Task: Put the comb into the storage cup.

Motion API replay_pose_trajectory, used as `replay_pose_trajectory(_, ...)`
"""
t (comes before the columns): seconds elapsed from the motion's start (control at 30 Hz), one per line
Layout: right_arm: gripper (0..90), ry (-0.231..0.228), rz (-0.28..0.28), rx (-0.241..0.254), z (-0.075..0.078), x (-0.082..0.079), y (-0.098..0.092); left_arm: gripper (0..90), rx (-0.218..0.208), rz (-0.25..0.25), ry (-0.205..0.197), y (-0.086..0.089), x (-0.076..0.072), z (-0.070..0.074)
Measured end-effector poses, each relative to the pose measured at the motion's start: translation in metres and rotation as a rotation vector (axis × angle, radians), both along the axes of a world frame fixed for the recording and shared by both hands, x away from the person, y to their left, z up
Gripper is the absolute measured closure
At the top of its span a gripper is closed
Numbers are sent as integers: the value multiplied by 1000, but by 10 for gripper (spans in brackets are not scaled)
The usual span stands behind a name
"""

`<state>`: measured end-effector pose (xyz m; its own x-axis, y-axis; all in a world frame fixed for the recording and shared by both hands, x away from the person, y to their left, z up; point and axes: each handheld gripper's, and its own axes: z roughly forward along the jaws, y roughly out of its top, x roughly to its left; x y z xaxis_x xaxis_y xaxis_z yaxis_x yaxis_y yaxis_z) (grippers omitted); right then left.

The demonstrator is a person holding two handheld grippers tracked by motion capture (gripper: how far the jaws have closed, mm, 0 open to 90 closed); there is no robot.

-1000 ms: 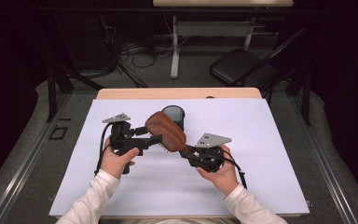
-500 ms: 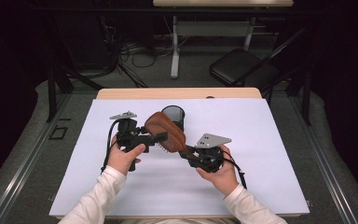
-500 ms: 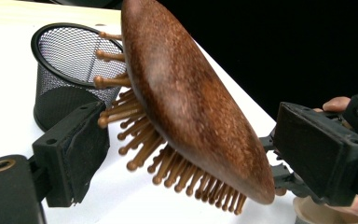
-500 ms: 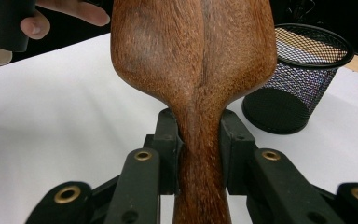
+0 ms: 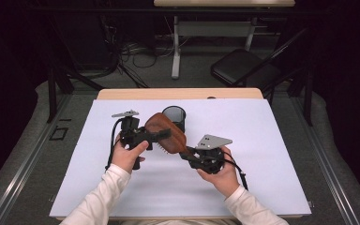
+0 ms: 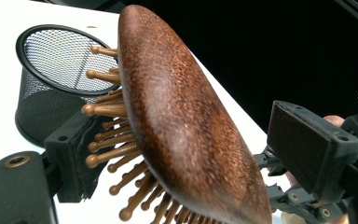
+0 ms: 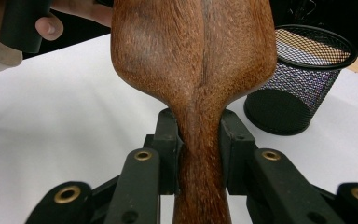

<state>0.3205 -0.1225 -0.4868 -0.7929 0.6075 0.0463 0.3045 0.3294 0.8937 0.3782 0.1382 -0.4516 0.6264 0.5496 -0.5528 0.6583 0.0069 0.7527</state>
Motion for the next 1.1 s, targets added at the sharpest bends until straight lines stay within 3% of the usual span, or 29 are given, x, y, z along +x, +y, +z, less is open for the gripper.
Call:
replay_pose_trajectory(0.5, 718, -3, -2, 2, 0, 0, -1, 167, -5, -3, 16, -2, 3, 0)
replay_pose_trajectory(1.1, 719, -2, -4, -1, -5, 1, 0, 265, -1, 9, 36, 1, 4, -2)
